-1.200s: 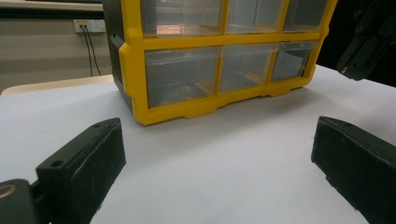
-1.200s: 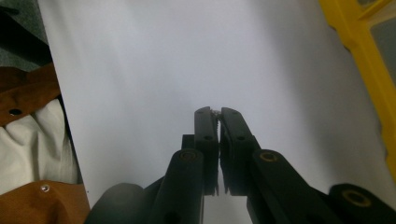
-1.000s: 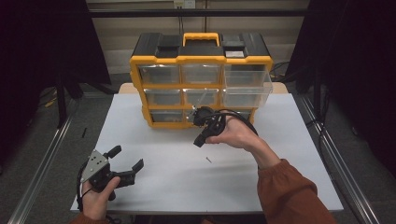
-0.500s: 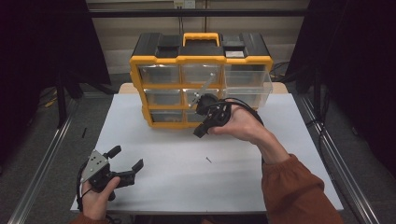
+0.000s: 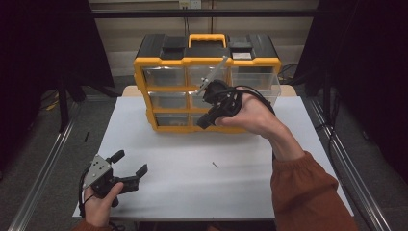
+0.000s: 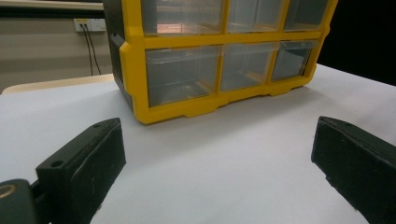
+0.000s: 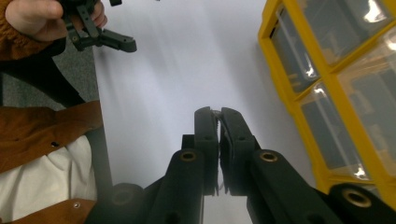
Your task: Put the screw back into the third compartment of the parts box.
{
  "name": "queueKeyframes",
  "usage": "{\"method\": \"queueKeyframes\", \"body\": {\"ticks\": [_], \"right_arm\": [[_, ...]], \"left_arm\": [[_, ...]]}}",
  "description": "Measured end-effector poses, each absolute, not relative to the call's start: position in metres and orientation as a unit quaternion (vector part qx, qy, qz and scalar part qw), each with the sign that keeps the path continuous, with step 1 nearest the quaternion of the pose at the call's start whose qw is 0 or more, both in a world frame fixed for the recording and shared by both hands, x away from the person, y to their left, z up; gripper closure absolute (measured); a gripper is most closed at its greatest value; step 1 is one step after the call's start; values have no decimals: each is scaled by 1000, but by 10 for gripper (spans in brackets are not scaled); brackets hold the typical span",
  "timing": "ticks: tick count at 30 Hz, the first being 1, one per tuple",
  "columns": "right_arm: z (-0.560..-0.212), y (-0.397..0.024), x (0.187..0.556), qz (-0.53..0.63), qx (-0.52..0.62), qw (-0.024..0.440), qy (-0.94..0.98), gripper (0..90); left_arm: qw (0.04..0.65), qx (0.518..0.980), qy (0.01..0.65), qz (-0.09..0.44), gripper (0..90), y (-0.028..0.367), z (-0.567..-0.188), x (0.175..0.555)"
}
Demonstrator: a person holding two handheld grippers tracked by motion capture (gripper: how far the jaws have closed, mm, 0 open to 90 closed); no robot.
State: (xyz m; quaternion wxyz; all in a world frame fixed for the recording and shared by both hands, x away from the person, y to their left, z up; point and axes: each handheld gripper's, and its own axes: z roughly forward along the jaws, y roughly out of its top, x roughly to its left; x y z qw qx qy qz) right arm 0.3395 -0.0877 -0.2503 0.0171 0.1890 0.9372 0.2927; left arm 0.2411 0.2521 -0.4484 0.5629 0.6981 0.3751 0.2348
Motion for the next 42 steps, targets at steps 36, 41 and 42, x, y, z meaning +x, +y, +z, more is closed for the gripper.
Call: {"method": "queueKeyframes", "body": {"ticks": [36, 41, 42], "right_arm": [[-193, -128, 384, 306, 248, 37, 918, 858], [-187, -133, 388, 308, 257, 40, 915, 858], [-185, -135, 389, 310, 258, 40, 914, 858]], "left_arm": [[563, 698, 375, 235, 28, 253, -448, 241], [562, 698, 375, 235, 28, 253, -448, 241], [563, 698, 376, 234, 28, 253, -448, 241]]}}
